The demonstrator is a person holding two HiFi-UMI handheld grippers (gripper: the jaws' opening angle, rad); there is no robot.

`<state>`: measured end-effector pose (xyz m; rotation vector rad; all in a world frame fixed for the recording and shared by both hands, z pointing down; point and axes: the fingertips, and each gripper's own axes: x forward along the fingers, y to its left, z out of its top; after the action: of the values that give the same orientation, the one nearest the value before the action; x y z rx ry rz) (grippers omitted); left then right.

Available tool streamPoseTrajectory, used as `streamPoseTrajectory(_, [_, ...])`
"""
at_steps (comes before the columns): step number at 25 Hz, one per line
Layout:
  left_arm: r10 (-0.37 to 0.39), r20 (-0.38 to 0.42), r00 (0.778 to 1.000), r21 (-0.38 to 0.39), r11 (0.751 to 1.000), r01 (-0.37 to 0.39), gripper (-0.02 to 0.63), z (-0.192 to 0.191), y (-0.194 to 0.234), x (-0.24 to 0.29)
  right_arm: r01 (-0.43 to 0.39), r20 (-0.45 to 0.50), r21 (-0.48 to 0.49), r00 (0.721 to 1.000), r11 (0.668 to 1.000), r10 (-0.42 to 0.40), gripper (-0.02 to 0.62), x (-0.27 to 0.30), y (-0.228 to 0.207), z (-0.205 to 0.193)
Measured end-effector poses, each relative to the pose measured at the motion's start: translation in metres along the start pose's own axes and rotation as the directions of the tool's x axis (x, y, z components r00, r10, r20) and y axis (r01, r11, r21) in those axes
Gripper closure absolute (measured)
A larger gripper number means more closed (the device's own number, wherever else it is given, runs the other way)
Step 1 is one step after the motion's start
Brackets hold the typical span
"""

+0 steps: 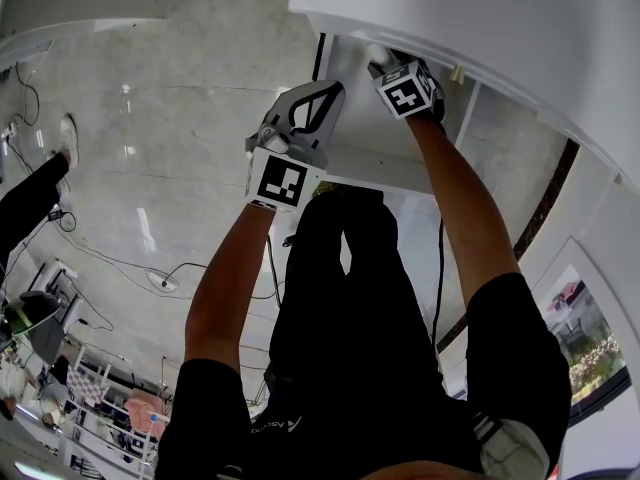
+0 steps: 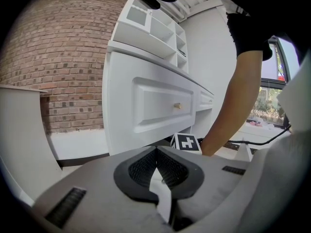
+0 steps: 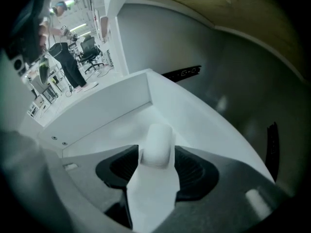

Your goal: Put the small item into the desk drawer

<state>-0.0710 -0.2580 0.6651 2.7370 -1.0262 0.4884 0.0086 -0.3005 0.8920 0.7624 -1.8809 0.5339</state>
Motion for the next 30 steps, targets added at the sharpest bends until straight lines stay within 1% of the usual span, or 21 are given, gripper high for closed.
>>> streamPoseTrajectory(3, [0.005, -0.018, 1.0, -0.009, 1.0, -0.005, 0.607, -0.003, -0.003, 0.0, -0.003, 0.018, -0.014, 1.0, 1.0, 0.003, 0.371, -0.01, 0.002, 0.003])
streamPoseTrajectory(6, [0.0, 0.008, 1.0, 0.0, 1.0, 0.0, 0.607, 0.007, -0.006, 0.0, -0.009, 0.039, -0.018, 0.999, 1.0, 0.009, 0.371, -0.026, 0.008, 0.006])
streamPoseTrajectory(10, [0.002, 0.014, 1.0, -0.004, 1.0, -0.002, 0.607, 0.018, -0.01, -0.006, -0.023, 0.079, -0.018, 0.997, 1.0, 0.024, 0.372, -0.057, 0.022, 0.012])
streamPoseTrajectory(15, [0.006, 0.032, 0.999, -0.008, 1.0, -0.006, 0.607, 0.043, -0.019, -0.015, -0.026, 0.176, -0.003, 0.984, 1.0, 0.026, 0.38, -0.116, 0.037, 0.028])
streamPoseTrajectory(18, [0.011, 0.042, 0.999, -0.013, 1.0, -0.01, 0.607, 0.059, -0.026, -0.023, -0.028, 0.255, 0.02, 0.967, 0.999, 0.022, 0.392, -0.159, 0.044, 0.042])
streamPoseTrajectory(21, [0.029, 0.048, 0.998, -0.029, 0.999, -0.028, 0.607, 0.077, -0.032, -0.032, -0.033, 0.344, 0.042, 0.939, 0.999, 0.016, 0.41, -0.206, 0.049, 0.059])
streamPoseTrajectory(24, [0.06, 0.065, 0.996, -0.048, 0.997, -0.057, 0.607, 0.103, -0.042, -0.045, -0.037, 0.436, 0.049, 0.9, 0.998, 0.012, 0.438, -0.258, 0.056, 0.073])
streamPoseTrajectory(27, [0.084, 0.112, 0.99, -0.077, 0.994, -0.076, 0.607, 0.144, -0.058, -0.063, -0.032, 0.526, 0.047, 0.851, 0.998, 0.003, 0.49, -0.316, 0.063, 0.082])
streamPoseTrajectory(30, [0.093, 0.154, 0.984, -0.089, 0.993, -0.08, 0.607, 0.187, -0.069, -0.083, -0.028, 0.614, 0.034, 0.789, 0.999, 0.001, 0.527, -0.373, 0.07, 0.102])
